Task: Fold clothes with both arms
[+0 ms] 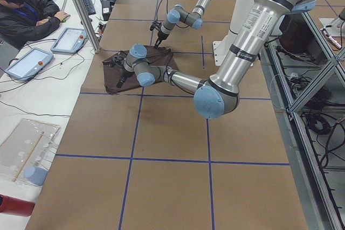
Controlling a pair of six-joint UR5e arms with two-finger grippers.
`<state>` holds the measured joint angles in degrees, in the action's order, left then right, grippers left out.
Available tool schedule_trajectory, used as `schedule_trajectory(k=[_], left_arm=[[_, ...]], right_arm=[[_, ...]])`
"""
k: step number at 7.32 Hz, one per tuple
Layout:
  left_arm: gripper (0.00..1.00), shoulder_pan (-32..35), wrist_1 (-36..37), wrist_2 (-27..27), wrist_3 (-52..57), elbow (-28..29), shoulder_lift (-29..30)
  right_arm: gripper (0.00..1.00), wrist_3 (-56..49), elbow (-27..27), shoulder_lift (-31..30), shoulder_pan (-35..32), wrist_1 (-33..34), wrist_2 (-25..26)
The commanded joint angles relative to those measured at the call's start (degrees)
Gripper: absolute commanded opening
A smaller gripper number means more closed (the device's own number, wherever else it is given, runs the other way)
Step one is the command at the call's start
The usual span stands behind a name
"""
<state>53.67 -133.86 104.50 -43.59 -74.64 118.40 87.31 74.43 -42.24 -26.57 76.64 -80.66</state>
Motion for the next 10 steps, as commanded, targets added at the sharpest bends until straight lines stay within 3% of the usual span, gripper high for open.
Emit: schedule_trajectory(k=[1,2,4,7,9,10], left_arm=[[1.00,0.03,-0.09,0.00,-0.09,-0.24,0.07],[1.00,-0.05,-0.09,0.09,-0.26,-0.50,0.16],[1.00,-0.40,0.00,0.09,-0.61,-1.29,0.07],[1.00,-0.49,0.00,0.09,-2.72,-1.73,0.07],[1.00,-0.49,0.00,0.17,-3.16,-1.82,0.07],[1.00,-0.49,0.00,0.18,-3.17,-2.08,0.07]], right_arm=[[0.00,-0.04,8.04,-3.96,-0.06,4.45,-0.02],[0.00,0.05,15.50,-8.95,1.33,7.09,0.59],[0.00,0.40,30.54,-20.64,8.86,9.40,6.45],[0.00,3.39,39.10,-30.33,16.79,9.40,12.53],[0.00,5.58,41.50,-33.35,19.79,9.40,14.30],[0.99,5.59,41.41,-33.35,20.58,9.40,14.74]])
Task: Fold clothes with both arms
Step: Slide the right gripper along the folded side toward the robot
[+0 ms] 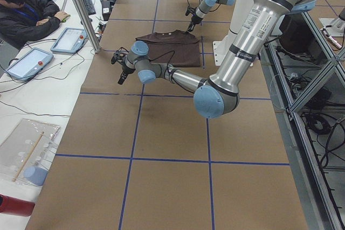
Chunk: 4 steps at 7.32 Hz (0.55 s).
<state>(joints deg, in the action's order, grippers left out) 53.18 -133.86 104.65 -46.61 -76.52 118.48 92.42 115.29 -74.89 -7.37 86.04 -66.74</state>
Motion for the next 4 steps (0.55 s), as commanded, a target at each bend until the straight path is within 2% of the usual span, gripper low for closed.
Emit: schedule_trajectory(k=[1,4], left_arm=[[1.00,-0.01,0.00,0.11,-0.84,-0.38,0.00],[1.00,-0.09,0.17,3.27,-1.37,-3.36,-2.10]], right_arm=[[1.00,0.13,1.07,0.09,1.48,0.00,1.78],[1.00,-6.63,3.45,1.93,3.67,2.45,0.55]])
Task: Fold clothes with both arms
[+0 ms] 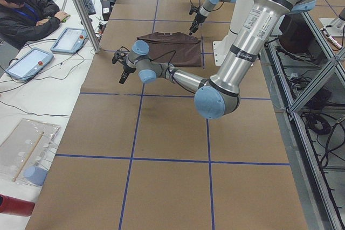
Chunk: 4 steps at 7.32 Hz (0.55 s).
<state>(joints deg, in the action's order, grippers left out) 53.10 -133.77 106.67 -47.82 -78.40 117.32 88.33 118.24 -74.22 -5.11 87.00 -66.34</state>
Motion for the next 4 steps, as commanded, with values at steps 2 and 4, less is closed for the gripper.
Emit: schedule_trajectory(k=[2,4], left_arm=[[1.00,-0.01,0.09,1.26,-0.25,-1.67,-1.22],[1.00,-0.01,0.09,1.26,-0.25,-1.67,-1.31]], right_arm=[[1.00,-6.47,-0.03,5.65,6.23,10.16,5.66],[0.87,-7.03,-2.48,5.84,7.83,10.47,8.32]])
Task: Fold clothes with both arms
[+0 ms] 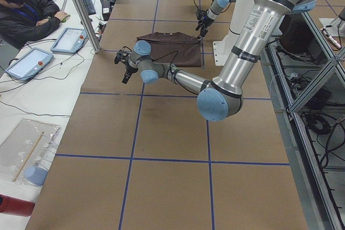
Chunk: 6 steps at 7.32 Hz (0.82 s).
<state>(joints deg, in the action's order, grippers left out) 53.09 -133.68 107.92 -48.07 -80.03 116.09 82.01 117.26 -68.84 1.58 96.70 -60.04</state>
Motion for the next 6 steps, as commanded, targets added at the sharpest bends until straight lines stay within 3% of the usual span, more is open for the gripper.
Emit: schedule_trajectory(k=[1,2,6], left_arm=[[1.00,0.00,0.00,0.10,-0.01,-0.04,-0.07],[1.00,0.00,0.00,0.10,-0.01,-0.13,-0.07],[1.00,0.00,0.00,0.10,-0.01,-0.04,-0.07]], right_arm=[[0.60,-3.15,-2.11,0.63,1.14,0.77,2.04],[0.55,-6.30,-2.29,0.63,1.14,0.68,2.04],[0.55,-6.16,-2.38,1.24,1.93,0.24,1.51]])
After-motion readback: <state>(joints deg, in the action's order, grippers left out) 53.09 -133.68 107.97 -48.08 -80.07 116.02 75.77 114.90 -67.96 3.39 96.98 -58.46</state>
